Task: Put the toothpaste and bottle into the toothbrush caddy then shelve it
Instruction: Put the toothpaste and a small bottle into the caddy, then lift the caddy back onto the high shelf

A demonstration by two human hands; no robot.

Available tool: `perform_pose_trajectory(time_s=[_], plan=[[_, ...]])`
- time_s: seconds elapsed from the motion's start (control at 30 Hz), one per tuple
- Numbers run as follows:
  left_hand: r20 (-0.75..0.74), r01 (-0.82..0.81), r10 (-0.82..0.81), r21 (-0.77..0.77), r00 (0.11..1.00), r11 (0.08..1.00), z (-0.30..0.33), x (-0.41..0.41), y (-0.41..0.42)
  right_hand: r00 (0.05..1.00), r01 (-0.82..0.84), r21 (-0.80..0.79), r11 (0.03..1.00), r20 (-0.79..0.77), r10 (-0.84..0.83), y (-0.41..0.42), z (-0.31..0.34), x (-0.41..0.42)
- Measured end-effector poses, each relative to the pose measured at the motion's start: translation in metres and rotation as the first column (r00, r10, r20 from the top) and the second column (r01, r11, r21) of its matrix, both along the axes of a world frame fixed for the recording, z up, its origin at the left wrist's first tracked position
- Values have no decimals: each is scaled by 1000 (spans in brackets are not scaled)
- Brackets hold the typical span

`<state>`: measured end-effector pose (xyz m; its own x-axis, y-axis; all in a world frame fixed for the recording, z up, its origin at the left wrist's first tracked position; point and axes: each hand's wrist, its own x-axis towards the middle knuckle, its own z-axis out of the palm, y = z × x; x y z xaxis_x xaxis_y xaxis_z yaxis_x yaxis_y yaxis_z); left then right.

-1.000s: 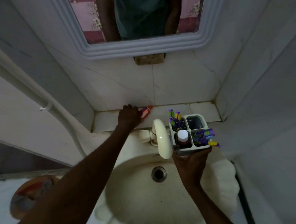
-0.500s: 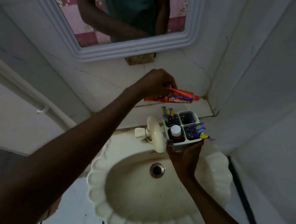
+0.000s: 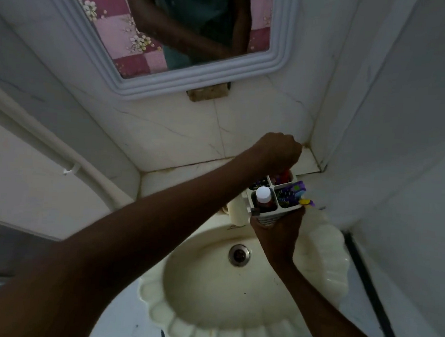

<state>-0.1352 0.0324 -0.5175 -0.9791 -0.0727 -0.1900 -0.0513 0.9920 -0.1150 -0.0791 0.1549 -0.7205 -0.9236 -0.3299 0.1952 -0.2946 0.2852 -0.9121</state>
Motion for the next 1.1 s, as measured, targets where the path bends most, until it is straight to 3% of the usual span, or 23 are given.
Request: perform_pose_trajectory(time_s=[0.2,0.3,0.5,0.73,1.1], plan=[[-180,-143,179,196,967,970,-9,18,-34,1000,10,-16,1000,6,-10,3,6,-2],[-286,-177,253,266,924,948,12,41,-49,996,32,34,999,-87,-29,8,18,-10],[-502,-175,325,322,802,930,72,85,-68,981,49,-85,995,-184,-64,5,87,-28],[-666,-133,302,294,682,947,176,111,-56,950,-16,-346,938,-297,-93,-13,221,-46],[-909,-142,70,12,411,990,341,148,-31,858,-163,-567,807,-485,-168,-19,436,-60]])
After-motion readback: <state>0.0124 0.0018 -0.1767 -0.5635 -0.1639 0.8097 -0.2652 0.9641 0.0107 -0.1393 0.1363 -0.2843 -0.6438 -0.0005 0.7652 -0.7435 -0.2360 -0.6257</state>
